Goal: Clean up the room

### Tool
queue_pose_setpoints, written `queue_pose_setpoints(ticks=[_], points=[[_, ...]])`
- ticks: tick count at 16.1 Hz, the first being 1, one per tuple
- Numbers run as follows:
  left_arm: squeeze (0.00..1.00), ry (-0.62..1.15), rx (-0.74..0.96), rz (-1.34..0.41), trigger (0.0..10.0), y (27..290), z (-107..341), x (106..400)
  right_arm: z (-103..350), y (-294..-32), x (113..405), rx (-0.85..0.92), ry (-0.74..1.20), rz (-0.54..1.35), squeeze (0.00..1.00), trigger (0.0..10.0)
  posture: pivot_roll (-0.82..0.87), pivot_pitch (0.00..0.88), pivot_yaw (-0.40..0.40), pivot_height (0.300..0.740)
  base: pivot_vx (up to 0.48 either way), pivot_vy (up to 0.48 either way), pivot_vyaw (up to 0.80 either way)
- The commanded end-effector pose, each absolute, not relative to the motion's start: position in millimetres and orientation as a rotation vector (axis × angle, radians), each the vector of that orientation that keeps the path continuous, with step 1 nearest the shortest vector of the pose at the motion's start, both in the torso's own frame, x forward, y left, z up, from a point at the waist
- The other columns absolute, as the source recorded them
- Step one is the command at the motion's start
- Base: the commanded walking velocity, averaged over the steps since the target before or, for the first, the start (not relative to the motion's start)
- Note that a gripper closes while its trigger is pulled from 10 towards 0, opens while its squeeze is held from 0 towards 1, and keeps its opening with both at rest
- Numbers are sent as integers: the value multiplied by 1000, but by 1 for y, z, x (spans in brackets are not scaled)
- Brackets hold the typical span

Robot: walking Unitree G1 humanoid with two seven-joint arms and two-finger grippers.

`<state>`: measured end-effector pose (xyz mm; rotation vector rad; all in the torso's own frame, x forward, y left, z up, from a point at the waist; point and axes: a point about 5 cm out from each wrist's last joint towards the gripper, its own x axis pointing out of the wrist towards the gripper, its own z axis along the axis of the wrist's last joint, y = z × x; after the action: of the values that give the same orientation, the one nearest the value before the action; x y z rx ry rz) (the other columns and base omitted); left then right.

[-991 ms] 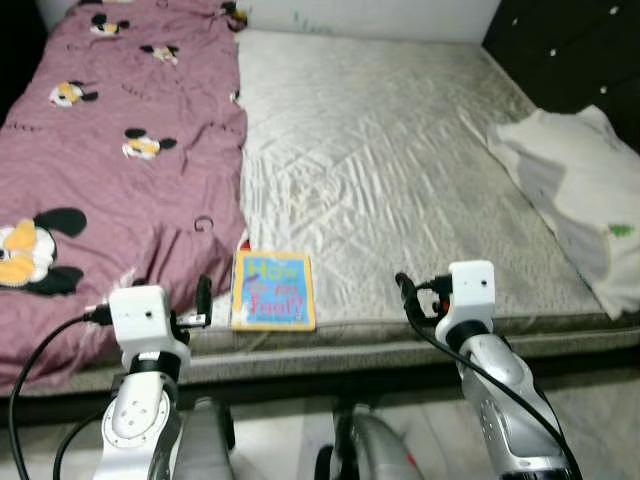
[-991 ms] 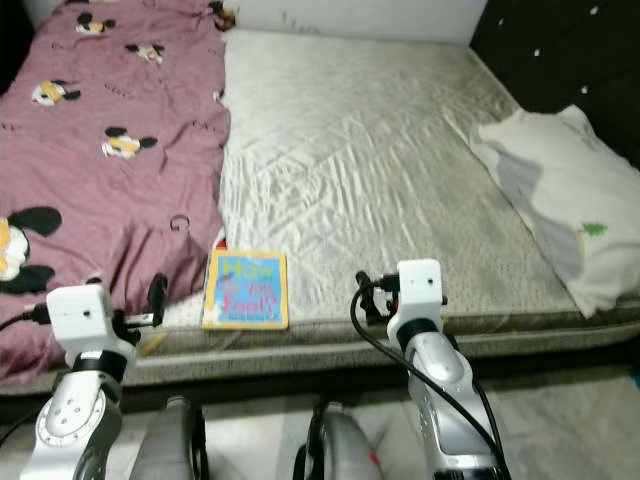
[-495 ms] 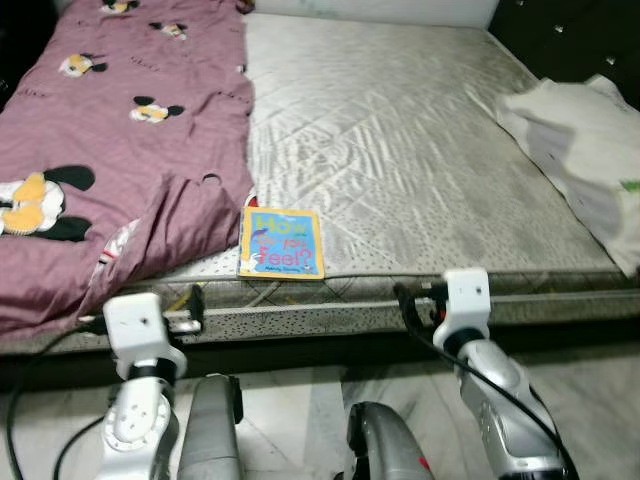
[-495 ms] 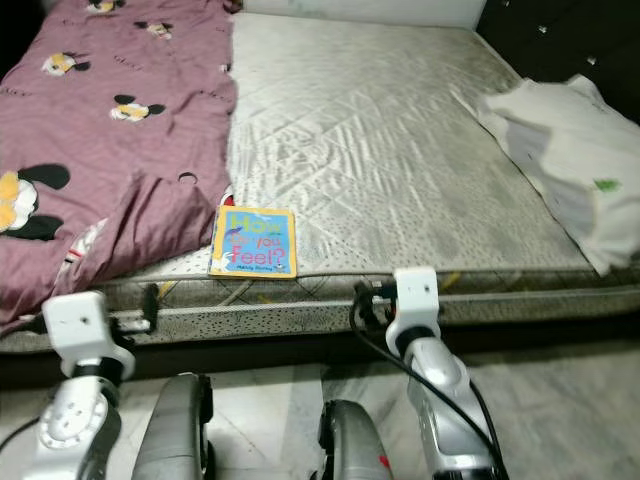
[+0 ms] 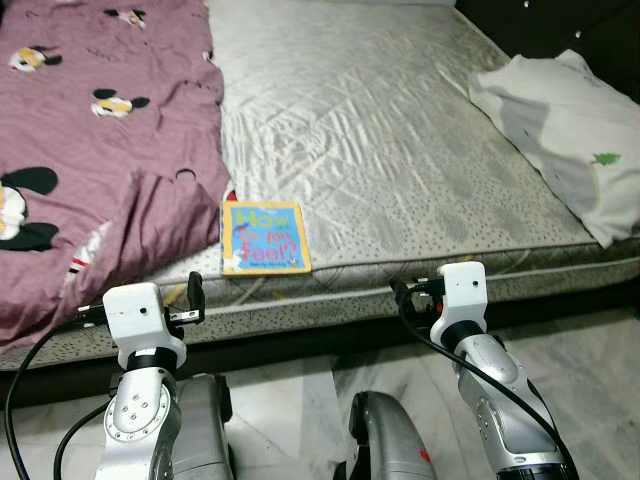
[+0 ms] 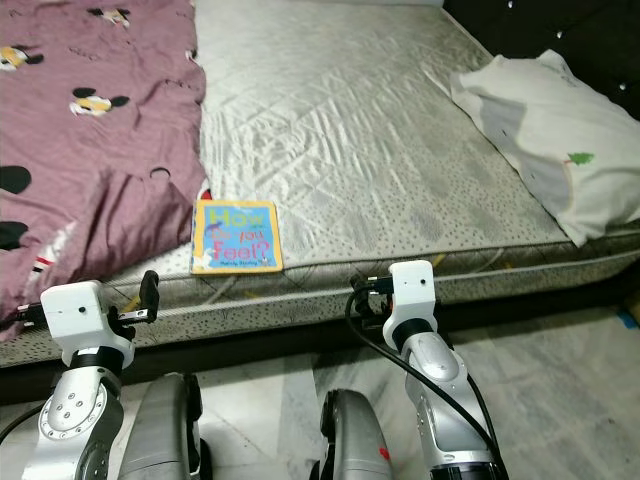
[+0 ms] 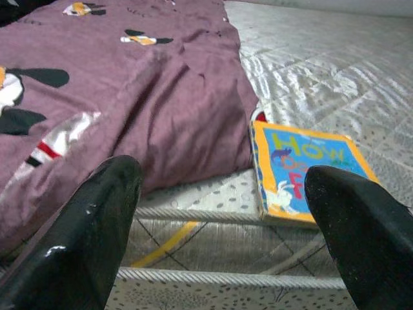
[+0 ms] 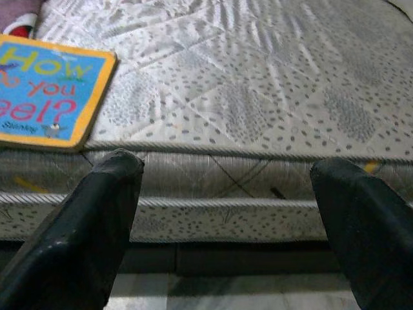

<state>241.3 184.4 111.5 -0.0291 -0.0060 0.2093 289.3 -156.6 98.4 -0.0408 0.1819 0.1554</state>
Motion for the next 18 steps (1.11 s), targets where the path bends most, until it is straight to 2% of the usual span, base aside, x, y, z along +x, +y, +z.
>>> queue_pose_setpoints(ticks=[1, 4, 9, 13, 18], points=[[0, 5, -22, 210, 10000, 183, 109, 240, 96, -159, 288, -45, 190, 153, 0, 10000, -39, 171, -116, 521, 0, 0, 0], [0, -1, -14, 218, 10000, 183, 110, 241, 97, -158, 289, -39, 183, 156, 0, 10000, -39, 170, -116, 496, 0, 0, 0], [0, -33, -17, 207, 10000, 183, 114, 241, 97, -157, 289, -38, 181, 163, 0, 10000, -35, 166, -116, 496, 0, 0, 0], [0, -41, -17, 201, 10000, 183, 115, 241, 97, -153, 290, -42, 168, 198, 0, 10000, -30, 158, -115, 496, 288, 0, 0], [0, -47, -19, 194, 10000, 183, 114, 243, 97, -151, 290, -31, 162, 220, 0, 10000, -27, 149, -115, 496, 336, 0, 726]])
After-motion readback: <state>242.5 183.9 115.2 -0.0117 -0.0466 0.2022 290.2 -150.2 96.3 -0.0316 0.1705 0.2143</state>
